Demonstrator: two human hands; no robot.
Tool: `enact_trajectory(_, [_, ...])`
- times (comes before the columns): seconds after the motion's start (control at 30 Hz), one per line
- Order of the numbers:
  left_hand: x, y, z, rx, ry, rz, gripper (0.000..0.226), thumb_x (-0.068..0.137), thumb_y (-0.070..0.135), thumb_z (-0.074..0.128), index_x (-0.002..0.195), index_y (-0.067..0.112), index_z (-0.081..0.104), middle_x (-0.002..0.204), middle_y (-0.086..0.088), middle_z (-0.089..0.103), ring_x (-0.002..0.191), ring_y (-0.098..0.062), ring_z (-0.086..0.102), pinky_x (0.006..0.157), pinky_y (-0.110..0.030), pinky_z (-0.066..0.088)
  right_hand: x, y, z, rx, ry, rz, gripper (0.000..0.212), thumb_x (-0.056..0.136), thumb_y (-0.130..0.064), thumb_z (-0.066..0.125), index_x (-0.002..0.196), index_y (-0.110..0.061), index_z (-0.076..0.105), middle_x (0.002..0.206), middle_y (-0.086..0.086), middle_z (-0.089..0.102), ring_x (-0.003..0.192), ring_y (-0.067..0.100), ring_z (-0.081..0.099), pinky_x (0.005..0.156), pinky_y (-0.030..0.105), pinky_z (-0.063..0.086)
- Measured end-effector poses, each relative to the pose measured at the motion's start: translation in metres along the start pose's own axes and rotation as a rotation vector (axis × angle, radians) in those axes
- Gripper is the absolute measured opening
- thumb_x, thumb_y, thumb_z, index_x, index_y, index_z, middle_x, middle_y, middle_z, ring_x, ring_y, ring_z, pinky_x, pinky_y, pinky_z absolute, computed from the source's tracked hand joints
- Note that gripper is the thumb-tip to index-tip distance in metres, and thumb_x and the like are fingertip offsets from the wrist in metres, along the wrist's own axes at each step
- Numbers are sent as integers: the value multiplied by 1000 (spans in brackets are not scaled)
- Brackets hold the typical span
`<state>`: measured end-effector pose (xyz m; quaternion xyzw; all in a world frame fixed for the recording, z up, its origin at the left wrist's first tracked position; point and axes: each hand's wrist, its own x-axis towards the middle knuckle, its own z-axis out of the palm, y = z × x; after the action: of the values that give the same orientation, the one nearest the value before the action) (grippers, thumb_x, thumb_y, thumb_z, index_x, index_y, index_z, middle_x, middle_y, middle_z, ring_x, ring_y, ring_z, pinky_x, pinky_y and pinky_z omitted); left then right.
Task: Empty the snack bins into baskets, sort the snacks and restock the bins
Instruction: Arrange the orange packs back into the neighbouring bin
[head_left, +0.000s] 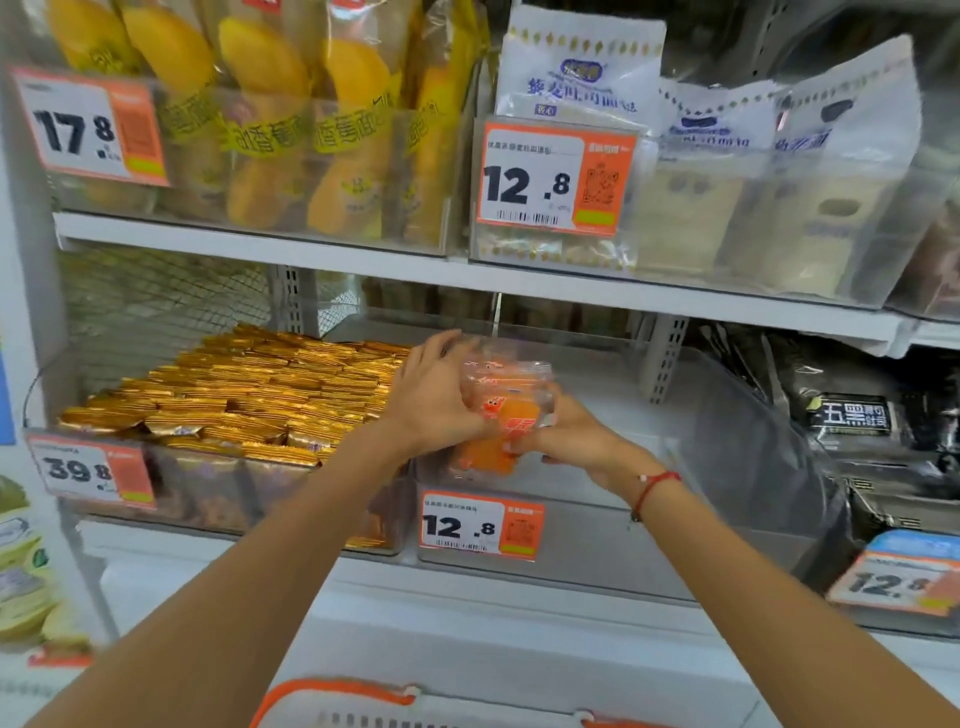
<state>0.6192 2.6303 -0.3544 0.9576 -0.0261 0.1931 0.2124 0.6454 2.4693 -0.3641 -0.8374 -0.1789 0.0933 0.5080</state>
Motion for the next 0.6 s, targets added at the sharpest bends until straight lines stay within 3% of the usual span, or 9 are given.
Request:
enact_trajectory(0.1, [-8, -16, 4, -139, 260, -124, 104, 69, 31, 86, 152, 23, 23, 151, -4, 32, 136, -25, 34, 106, -39, 38, 15, 2, 10, 42, -15, 182, 37, 79, 1, 74, 94, -22, 49, 105, 3, 61, 109, 22, 59, 90, 34, 52])
enact_trajectory(0.2, [-31, -27, 6, -376, 405, -243, 85, 79, 45, 76, 148, 23, 31, 146, 0, 44, 126, -20, 50, 95, -42, 50, 21, 2, 18, 23, -21, 246, 44, 79, 3, 73, 83, -27, 42, 105, 5, 62, 111, 26, 61, 93, 38, 53])
enact_trajectory(0.27, [-50, -28, 6, -346, 375, -226, 72, 86, 56, 61, 146, 25, 37, 145, 4, 49, 123, -16, 53, 93, -39, 50, 21, 0, 18, 28, -52, 265, 39, 82, 1, 72, 93, -25, 44, 115, 8, 62, 107, 24, 62, 89, 36, 55])
enact_trajectory(0.3, [-59, -26, 5, -290, 352, -189, 68, 88, 60, 54, 146, 26, 39, 143, 5, 51, 123, -16, 54, 93, -38, 48, 21, -1, 16, 41, -58, 263, 43, 83, 0, 71, 109, -23, 45, 112, 7, 62, 103, 22, 62, 84, 34, 56])
enact_trajectory(0.37, [-73, -22, 1, -155, 288, -109, 70, 87, 66, 40, 146, 29, 39, 139, 5, 55, 121, -19, 56, 90, -36, 49, 21, 2, 12, 21, -34, 199, 85, 83, -2, 72, 145, -25, 18, 102, -1, 57, 100, 20, 58, 74, 30, 55])
enact_trajectory(0.43, [-80, -21, -2, -64, 216, -37, 73, 83, 69, 35, 146, 33, 35, 132, 7, 60, 112, -18, 61, 83, -33, 52, 20, 5, 10, -120, 81, 71, 110, 79, -6, 77, 153, -29, -1, 113, -2, 52, 110, 22, 53, 82, 37, 55])
enact_trajectory(0.5, [-83, -26, -2, -21, 170, 19, 77, 80, 72, 38, 147, 35, 29, 130, 9, 61, 109, -16, 63, 79, -30, 53, 23, 7, 9, -271, 153, -59, 111, 74, -6, 81, 153, -33, 7, 129, 6, 51, 111, 25, 58, 88, 45, 54])
enact_trajectory(0.6, [-85, -34, 1, -67, 81, 65, 93, 73, 79, 47, 151, 37, 17, 142, 11, 51, 119, -14, 58, 91, -34, 51, 29, 6, 17, -327, 123, -92, 90, 76, 2, 73, 146, -34, 29, 115, 8, 58, 107, 27, 59, 85, 48, 56])
